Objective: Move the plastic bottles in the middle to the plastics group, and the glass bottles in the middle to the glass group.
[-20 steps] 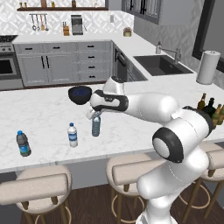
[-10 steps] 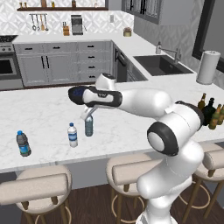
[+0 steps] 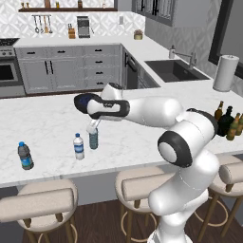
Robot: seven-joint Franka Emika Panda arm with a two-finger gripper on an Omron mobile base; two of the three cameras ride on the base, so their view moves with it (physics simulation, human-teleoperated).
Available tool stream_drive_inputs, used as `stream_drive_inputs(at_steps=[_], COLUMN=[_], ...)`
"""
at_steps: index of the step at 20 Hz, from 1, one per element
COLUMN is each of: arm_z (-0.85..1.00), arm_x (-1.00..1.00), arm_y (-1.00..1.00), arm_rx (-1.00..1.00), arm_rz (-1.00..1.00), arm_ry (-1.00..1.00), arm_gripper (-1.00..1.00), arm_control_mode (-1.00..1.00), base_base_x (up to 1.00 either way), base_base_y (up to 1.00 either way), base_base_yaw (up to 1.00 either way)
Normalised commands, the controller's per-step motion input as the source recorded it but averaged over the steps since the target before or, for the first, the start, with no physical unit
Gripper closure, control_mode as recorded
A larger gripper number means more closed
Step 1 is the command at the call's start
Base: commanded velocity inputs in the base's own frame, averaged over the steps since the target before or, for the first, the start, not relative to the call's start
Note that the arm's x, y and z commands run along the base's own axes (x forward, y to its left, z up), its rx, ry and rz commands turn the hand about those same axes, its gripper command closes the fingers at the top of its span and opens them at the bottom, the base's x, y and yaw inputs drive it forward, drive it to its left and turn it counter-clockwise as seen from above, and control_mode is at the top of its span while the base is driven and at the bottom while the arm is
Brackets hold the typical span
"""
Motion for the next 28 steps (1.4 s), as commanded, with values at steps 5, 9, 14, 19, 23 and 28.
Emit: stream_drive_inputs(at_steps=[5,9,14,19,23,28], arm_z=[-0.4,-0.28,-0.32,-0.08,-0.06,0.0], arm_x=[0.0,0.0,0.0,0.0,0.0,0.0], arm_y=[0.03,0.0,0.0,0.06,0.04,0.11], arm_rx=[0.0,0.0,0.0,0.0,0.0,0.0], arm_rz=[0.08,0.05,0.04,0.03,0.02,0.03], arm_ry=[0.0,0.0,0.0,0.0,0.0,-0.02], arm_gripper=[1.0,1.0,1.0,1.0,1.0,1.0], arm_control_mode=[-1.0,-1.0,-1.0,-1.0,-1.0,-1.0], base_base_x=[0.0,0.0,0.0,0.0,0.0,0.0], base_base_y=[0.0,0.0,0.0,0.0,0.0,0.0], base_base_yaw=[0.0,0.0,0.0,0.0,0.0,0.0])
